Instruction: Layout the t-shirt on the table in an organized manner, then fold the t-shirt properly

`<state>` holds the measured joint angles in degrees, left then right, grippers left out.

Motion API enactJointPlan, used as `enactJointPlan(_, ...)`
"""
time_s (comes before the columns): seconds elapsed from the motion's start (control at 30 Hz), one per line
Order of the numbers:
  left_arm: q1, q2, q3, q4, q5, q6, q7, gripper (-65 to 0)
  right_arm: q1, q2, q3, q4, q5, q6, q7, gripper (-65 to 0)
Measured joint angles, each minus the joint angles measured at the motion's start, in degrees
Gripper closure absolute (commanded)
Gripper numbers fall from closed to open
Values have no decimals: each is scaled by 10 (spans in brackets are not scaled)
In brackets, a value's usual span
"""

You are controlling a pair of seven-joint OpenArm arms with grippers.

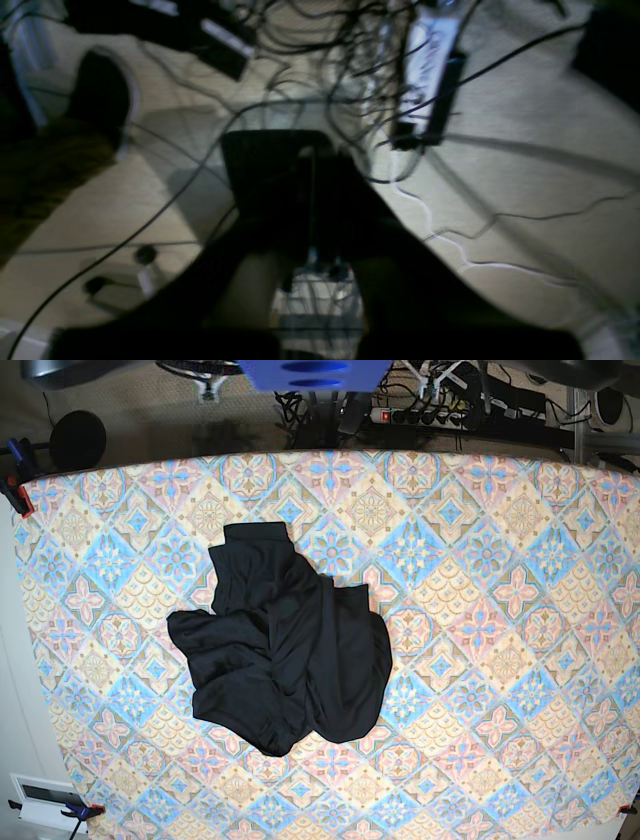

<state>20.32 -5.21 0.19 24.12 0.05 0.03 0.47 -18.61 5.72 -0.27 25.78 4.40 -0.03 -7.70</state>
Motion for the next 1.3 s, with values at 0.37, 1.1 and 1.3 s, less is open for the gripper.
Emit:
enactJointPlan(0.37, 192, -63, -1, 305, -1, 0, 0, -2, -172, 70, 5, 252, 1, -3, -3, 0)
enactJointPlan(1.1, 459, -108, -31, 878, -2, 3, 44, -2, -441, 156, 106, 792, 257, -2, -10, 0)
enactJointPlan(1.3, 389, -105, -27, 921, -3, 0, 115, -2, -452, 156, 139, 866, 258, -2, -12, 0)
